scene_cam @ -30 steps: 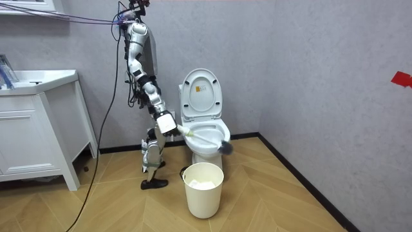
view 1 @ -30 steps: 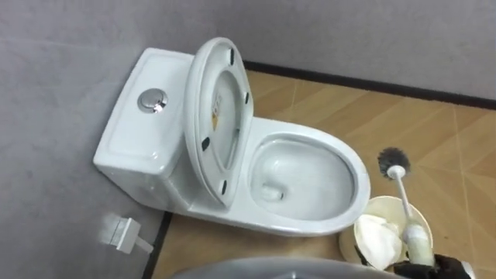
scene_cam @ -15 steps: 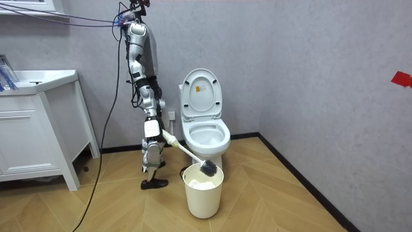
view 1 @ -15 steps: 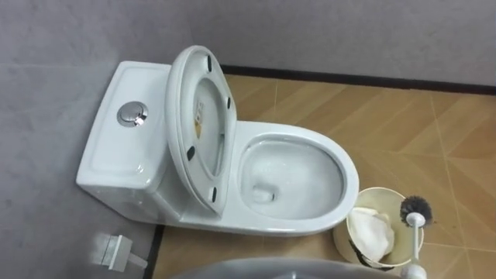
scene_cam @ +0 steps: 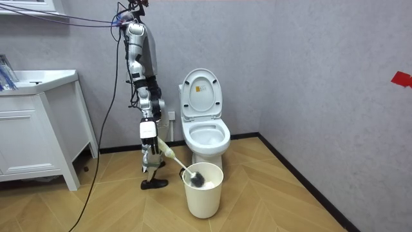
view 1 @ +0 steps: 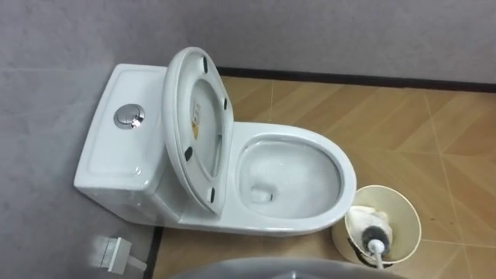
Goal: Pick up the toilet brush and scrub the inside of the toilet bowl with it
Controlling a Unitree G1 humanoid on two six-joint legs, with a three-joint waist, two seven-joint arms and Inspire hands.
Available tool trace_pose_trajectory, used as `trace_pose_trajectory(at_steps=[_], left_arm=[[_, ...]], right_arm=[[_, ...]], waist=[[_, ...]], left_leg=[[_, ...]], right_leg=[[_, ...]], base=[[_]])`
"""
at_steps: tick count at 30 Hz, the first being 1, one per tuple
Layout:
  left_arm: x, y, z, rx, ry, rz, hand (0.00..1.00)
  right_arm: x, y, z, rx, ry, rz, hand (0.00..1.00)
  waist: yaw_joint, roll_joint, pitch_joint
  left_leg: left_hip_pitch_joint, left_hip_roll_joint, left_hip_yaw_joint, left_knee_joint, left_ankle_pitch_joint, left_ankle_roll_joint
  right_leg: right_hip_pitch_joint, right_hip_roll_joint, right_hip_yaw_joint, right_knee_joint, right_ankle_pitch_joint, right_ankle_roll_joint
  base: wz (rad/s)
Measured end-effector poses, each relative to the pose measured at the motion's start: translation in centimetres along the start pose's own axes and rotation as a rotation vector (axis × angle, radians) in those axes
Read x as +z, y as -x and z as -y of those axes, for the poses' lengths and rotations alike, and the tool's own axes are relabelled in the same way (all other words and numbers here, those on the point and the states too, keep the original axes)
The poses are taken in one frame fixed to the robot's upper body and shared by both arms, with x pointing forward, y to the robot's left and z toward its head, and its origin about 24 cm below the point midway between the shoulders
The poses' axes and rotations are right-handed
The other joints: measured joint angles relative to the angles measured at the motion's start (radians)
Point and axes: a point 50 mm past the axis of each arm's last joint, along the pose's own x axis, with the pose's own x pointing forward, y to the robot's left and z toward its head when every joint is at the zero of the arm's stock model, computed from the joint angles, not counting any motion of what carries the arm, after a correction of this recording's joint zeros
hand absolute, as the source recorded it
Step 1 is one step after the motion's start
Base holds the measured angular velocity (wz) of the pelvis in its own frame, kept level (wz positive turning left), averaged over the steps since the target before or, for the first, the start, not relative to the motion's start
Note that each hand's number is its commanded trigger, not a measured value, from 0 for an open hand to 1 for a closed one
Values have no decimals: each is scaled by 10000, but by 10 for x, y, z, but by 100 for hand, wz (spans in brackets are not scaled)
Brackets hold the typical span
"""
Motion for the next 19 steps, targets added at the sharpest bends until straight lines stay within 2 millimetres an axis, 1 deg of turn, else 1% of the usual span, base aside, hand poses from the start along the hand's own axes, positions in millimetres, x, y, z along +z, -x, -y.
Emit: trace_pose_trajectory(at_steps=[4, 8, 13, 19], left_arm=[[5, 0, 1, -101, -130, 125, 0], [8, 0, 2, -207, -218, 193, 0], [14, 0, 7, -387, -715, 362, 0], [20, 1, 13, -721, -1179, 563, 0]], right_arm=[[5, 0, -6, 437, 908, 231, 0], [4, 1, -10, 819, 1460, 136, 0], [6, 2, -17, 1494, 2472, 80, 0], [7, 3, -24, 2143, 3375, 140, 0]], waist=[[17, -39, -1], [29, -47, -2], [52, -2, 33], [81, 24, 41]], left_leg=[[3, -4, 24, 2, 0, 0], [2, -7, 46, 2, 0, 0], [3, -7, 68, 4, 0, 0], [6, -2, 26, 4, 0, 0]], right_leg=[[-1, -4, 18, -3, 2, 1], [1, 9, 27, -16, 2, 0], [-10, 54, 83, -28, 3, -3], [-11, 62, 95, -30, 4, -5]], base=[[0], [0], [-1], [0]])
